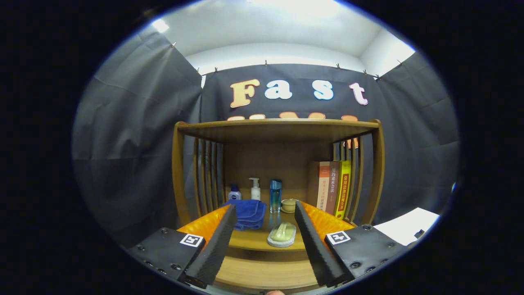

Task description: Pull open the drawer, take out the items inside it, and place them on the countertop above the cabinet.

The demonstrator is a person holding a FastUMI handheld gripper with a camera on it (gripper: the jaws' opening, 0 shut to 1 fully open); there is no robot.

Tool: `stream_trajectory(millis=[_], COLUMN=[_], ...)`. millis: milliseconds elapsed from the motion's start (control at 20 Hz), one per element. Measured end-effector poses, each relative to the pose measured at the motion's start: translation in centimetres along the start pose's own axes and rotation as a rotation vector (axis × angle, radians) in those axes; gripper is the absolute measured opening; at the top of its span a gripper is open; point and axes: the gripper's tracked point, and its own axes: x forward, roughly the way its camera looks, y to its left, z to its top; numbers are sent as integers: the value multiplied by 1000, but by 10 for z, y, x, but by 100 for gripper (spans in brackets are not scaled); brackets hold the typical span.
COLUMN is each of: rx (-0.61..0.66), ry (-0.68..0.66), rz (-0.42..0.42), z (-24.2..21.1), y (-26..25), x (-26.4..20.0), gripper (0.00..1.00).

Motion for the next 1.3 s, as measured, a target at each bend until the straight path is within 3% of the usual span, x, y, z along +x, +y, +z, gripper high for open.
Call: stream_trajectory(millis=[450,850,1300], rx=[84,65,25], ry=[0,-29,52], rz=[14,4,1], z=[-47,-79,-158], y=[24,15,20], x=[-78,-115,-134], gripper=[94,94,94])
